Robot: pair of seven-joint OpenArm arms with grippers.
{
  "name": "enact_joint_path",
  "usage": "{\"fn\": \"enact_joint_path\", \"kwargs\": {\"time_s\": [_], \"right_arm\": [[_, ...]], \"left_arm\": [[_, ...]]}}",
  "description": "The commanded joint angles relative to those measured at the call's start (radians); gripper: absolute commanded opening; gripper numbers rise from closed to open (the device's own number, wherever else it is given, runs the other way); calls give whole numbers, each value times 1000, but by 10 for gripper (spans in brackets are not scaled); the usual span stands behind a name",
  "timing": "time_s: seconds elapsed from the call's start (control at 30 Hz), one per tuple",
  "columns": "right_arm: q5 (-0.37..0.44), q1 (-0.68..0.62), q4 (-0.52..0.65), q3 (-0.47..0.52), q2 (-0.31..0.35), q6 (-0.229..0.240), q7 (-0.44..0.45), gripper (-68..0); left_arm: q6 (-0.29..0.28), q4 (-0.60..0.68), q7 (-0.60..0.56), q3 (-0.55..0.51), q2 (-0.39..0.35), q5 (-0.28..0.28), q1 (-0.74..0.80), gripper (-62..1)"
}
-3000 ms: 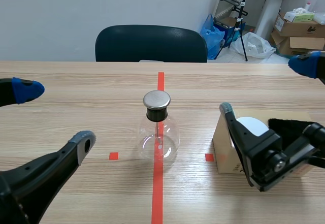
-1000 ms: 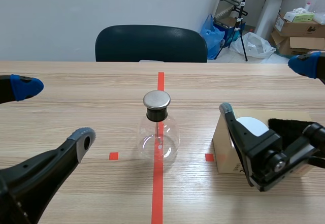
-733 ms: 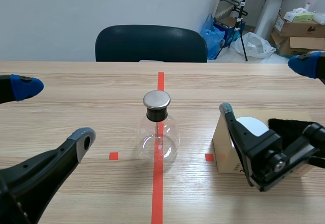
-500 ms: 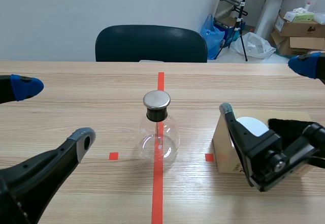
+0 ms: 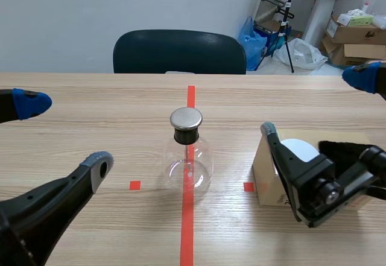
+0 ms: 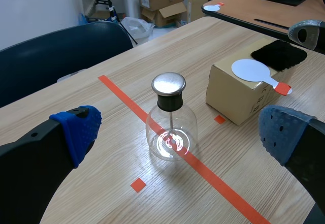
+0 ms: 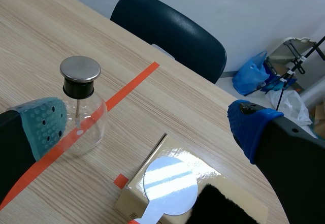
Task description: Do the electroscope experiment
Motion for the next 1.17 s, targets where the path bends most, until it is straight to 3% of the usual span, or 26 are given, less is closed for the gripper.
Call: {"fn": "enact_joint_path", "kwargs": {"time_s": [0.0,1.13], "right_arm": [[8,4,1,2,2,-3,9,4],[8,4,1,2,2,-3,-3,4]], "left_arm": [[5,2,-11,1,3,-7,0,14],[5,2,-11,1,3,-7,0,14]]}}
